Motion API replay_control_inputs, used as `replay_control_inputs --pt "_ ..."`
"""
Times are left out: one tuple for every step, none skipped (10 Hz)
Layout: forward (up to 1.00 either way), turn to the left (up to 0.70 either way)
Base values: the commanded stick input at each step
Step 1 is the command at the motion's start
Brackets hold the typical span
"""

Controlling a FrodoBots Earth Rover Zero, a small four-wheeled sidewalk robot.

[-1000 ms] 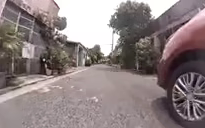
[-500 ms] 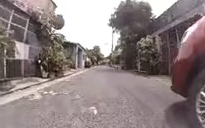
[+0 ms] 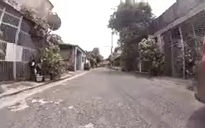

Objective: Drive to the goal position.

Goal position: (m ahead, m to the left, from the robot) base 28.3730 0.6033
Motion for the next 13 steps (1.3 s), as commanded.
replay_control_inputs --pt "1.0 0.0" --pt "1.0 0.0" --pt "1.0 0.0" --pt "1.0 0.0" --pt "1.0 0.0" --pt "1.0 0.0" --pt "1.0 0.0" --pt "1.0 0.0" --pt "1.0 0.0" --pt "1.0 0.0" --pt "1.0 0.0" --pt "1.0 0.0" --pt "1.0 0.0"
